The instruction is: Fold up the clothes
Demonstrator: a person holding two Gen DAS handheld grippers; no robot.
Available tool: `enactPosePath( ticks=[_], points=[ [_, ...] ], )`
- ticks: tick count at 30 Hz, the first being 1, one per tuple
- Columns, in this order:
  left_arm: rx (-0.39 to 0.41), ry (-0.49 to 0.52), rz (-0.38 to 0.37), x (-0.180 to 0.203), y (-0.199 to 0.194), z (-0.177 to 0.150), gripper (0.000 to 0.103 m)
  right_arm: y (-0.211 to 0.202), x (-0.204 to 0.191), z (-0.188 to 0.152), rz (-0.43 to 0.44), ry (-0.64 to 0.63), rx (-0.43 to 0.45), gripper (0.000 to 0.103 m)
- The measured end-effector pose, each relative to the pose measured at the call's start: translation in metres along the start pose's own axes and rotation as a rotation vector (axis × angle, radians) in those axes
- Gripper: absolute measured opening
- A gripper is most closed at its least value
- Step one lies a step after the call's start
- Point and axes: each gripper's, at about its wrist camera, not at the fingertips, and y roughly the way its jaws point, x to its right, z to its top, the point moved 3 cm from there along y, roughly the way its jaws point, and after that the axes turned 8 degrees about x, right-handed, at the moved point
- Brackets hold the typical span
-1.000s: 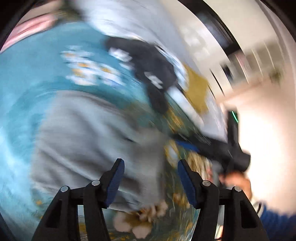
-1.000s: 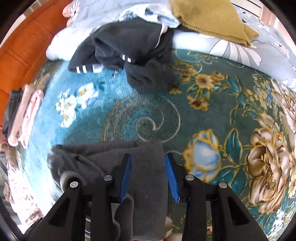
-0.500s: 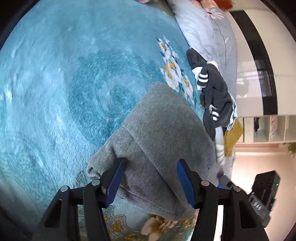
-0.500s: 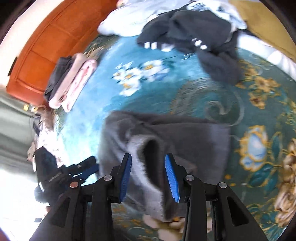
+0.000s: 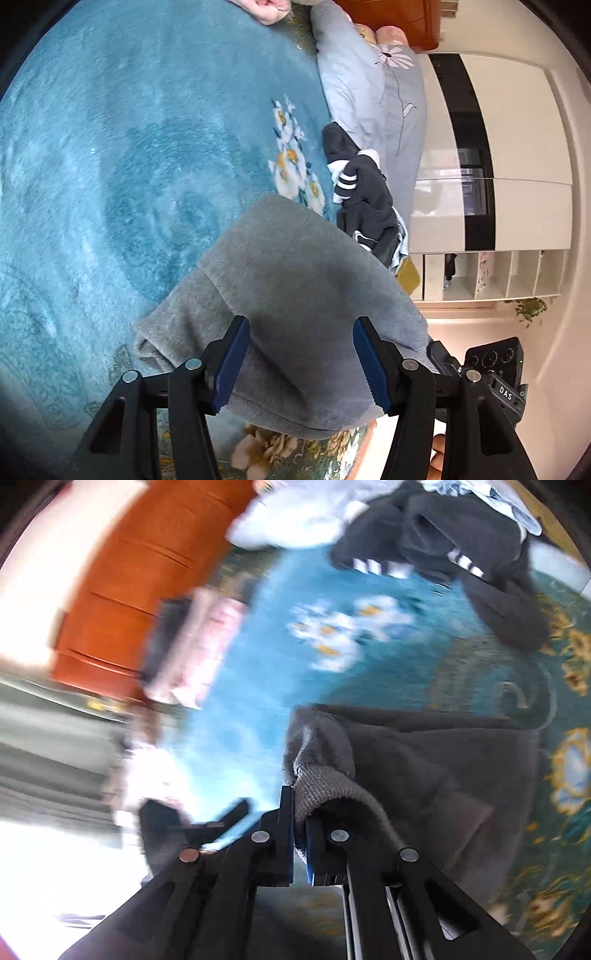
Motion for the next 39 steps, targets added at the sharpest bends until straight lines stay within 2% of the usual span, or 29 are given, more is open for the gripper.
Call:
enactPosePath(
  ticks=[2,4,5,8,13,14,15,17,18,21,26,30,34,35,36,39],
  points=[
    [-0.046,0.000,0.088,-0.008,0.010,-0.004,0.062,-0.009,0.014,0.000,-0.037,0.014,0.012,0.004],
    [-0.096,-0.030,0.147,-0.018,0.019,-0.007,0.062,-0.001,0.047,-0.008,-0.185,0.008,-0.028,0.004],
    [-0.101,-0.045,0.144,-0.020,0.019,-0.007,0.062,0.002,0.062,-0.013,-0.235,0.024,-0.045,0.004],
    [-0.087,-0.066,0.131,-0.021,0.015,-0.004,0.062,0.013,0.102,-0.032,-0.275,0.138,-0.066,0.004],
    [-0.091,-0.052,0.148,-0.017,0.017,-0.002,0.062,0.014,0.089,-0.025,-0.300,0.047,-0.086,0.014],
    [-0.092,-0.050,0.150,-0.017,0.017,-0.003,0.062,0.012,0.084,-0.023,-0.297,0.019,-0.091,0.023],
    [-0.093,-0.050,0.151,-0.019,0.017,-0.004,0.062,0.010,0.080,-0.021,-0.293,-0.002,-0.094,0.041],
    [-0.093,-0.055,0.149,-0.022,0.017,-0.005,0.062,0.001,0.080,-0.021,-0.267,-0.012,-0.078,0.060],
    [-0.094,-0.059,0.148,-0.023,0.017,-0.005,0.062,-0.003,0.082,-0.022,-0.260,-0.003,-0.074,0.061],
    [-0.098,-0.065,0.147,-0.024,0.016,-0.005,0.062,-0.008,0.099,-0.032,-0.240,0.076,-0.079,0.061],
    [-0.102,-0.070,0.151,-0.025,0.015,-0.006,0.062,0.004,0.117,-0.043,-0.151,0.207,-0.076,0.062],
    [-0.098,-0.064,0.154,-0.024,0.014,-0.007,0.062,0.020,0.120,-0.035,-0.133,0.228,-0.040,0.062],
    [-0.094,-0.064,0.149,-0.024,0.015,-0.006,0.062,0.030,0.104,-0.028,-0.118,0.188,-0.033,0.060],
    [-0.093,-0.062,0.144,-0.023,0.015,-0.006,0.062,0.029,0.099,-0.026,-0.135,0.156,-0.027,0.048],
    [-0.090,-0.057,0.133,-0.021,0.014,-0.006,0.062,0.027,0.096,-0.025,-0.159,0.132,-0.025,0.030],
    [-0.080,-0.036,0.081,-0.013,0.012,-0.006,0.062,0.024,0.089,-0.021,-0.190,0.112,-0.020,0.016]
  ],
)
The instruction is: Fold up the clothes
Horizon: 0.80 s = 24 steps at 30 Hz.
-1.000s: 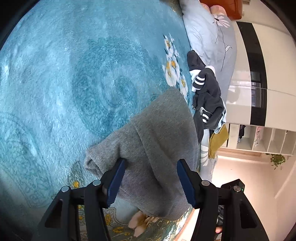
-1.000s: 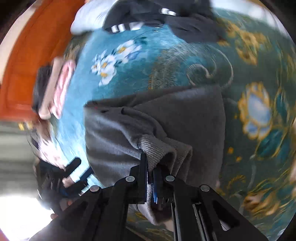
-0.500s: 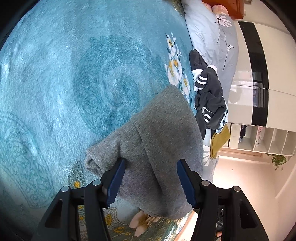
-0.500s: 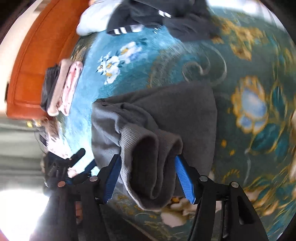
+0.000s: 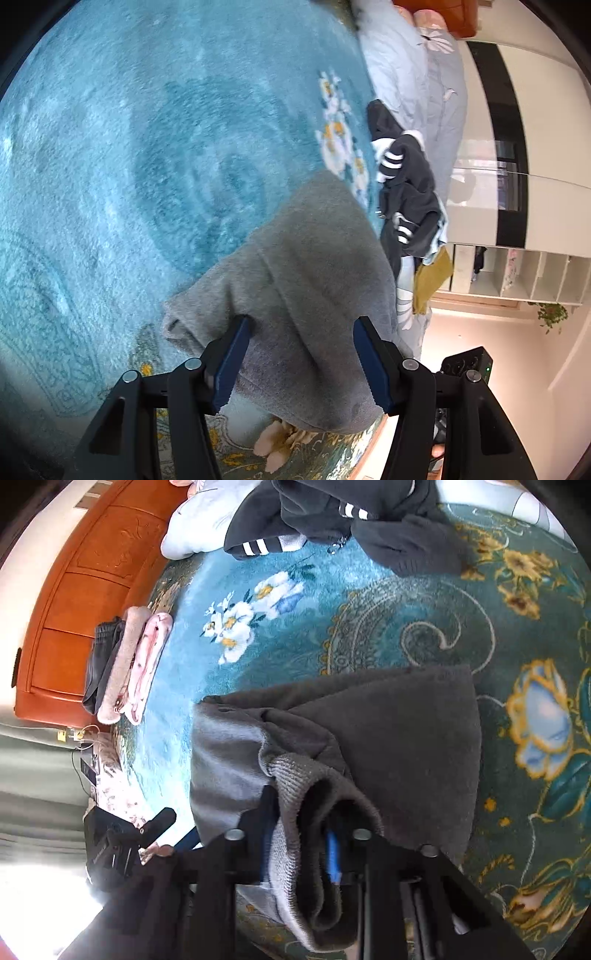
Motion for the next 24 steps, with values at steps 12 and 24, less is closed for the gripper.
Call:
enactPosePath(
  ticks=[12,24],
  points=[
    [-0.110,0.071,-0.058,0.022,0.012,-0.016,0.062,-0.059,-0.011,0.026,0.061,-0.156,0.070,0.014],
    [-0.171,-0.019,0.063,-0.006,0.025,-0.020,0.062,-0.014,0.057,0.026,-0.048,0.000,-0.013,0.016]
  ],
)
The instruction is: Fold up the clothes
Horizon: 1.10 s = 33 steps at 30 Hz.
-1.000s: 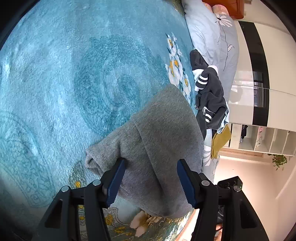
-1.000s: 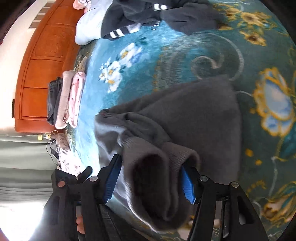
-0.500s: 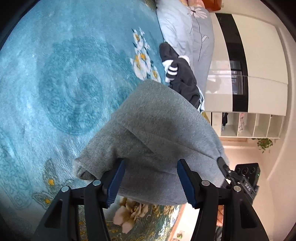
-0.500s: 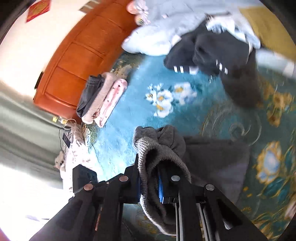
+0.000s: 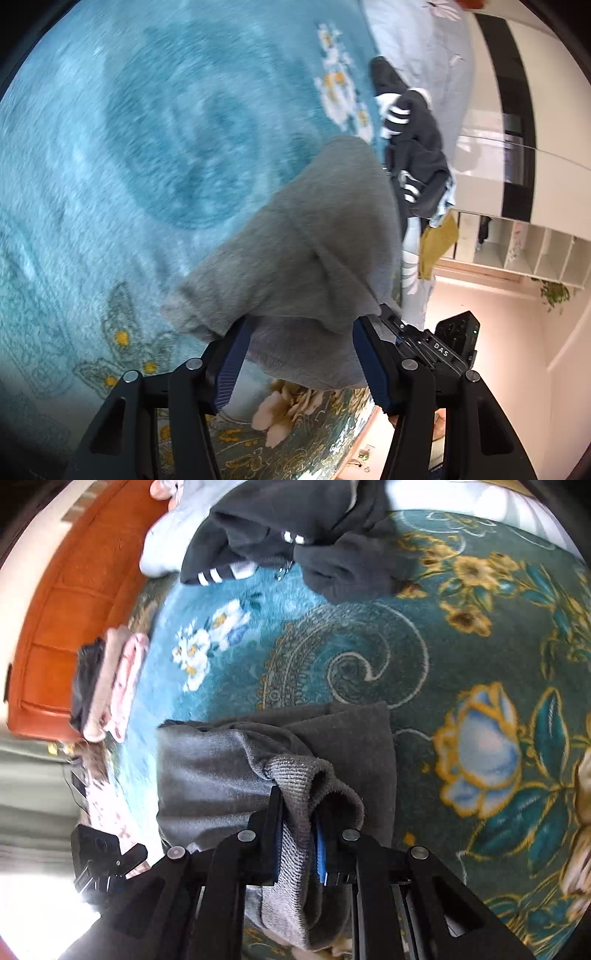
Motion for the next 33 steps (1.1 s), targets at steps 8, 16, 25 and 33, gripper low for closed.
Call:
enactPosePath(
  ticks=[8,16,25,33],
  points=[
    [0.014,0.056,-0.111,0.015,-0.012,-0.003,0.062,-0.027,-0.004,0.004,-0.031,-0.052,-0.046,0.034],
    [0.159,0.125,-0.094,0.025,-0.040,0.005,0.062,-0.060,-0.053,0.017,-0.033,-0.186,0.099,0.035],
    [0.065,0.015,-0.010,-0.006,-0.021,0.004,0.062,0.023,-0.086,-0.017,-0.079,-0.355,-0.092,0.035],
    [0.168,-0.163,0.014,-0.034,-0.056,0.005,0.060,0.006,-0.097,0.003,-0.015,-0.305,-0.042,0.035]
  ],
)
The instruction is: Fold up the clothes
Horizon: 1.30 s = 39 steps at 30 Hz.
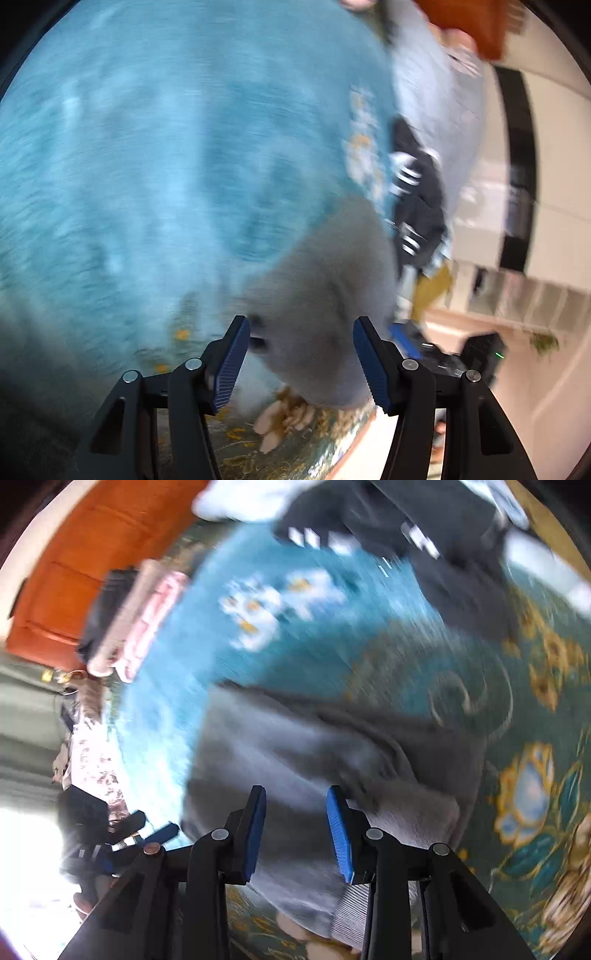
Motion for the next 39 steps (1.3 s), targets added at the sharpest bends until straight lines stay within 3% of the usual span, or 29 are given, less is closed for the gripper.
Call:
enactPosePath(
  ticks=[4,7,9,13,20,26,30,35,39],
  points=[
    [-0.008,-0.069,-0.005,-0.010,0.006,0.001,0.057,0.012,-0.024,0.027,-0.012,-0.067,0.031,0.035],
    [-0.015,-0.045,0.022,-0.007,0.011,-0.003,0.037,0.027,-0.044,0.037,-0.009,-0.108,0.022,0.035],
    [-0.033,-0.045,0.038,-0.007,0.018,-0.006,0.029,0.043,-0.058,0.045,-0.030,-0.161,0.006,0.035],
    [-0.057,-0.121,-0.005,-0.017,0.021,-0.009,0.029,0.074,-0.084,0.057,-0.057,-0.271,-0.025,0.035],
    [-0.031,-0.219,-0.065,-0.028,0.016,-0.007,0.026,0.112,-0.118,0.070,-0.152,-0.500,-0.065,0.035],
    [-0.029,-0.270,-0.103,-0.029,0.021,-0.006,0.026,0.133,-0.114,0.062,-0.190,-0.551,-0.179,0.035],
    [-0.031,-0.337,-0.125,-0.035,0.023,-0.007,0.028,0.130,-0.111,0.059,-0.197,-0.549,-0.176,0.016],
    [-0.029,-0.419,-0.176,-0.043,0.025,-0.007,0.033,0.131,-0.115,0.052,-0.214,-0.598,-0.188,0.012],
    [-0.015,-0.371,-0.142,-0.035,0.027,-0.007,0.032,0.131,-0.114,0.051,-0.220,-0.597,-0.185,0.012]
  ],
)
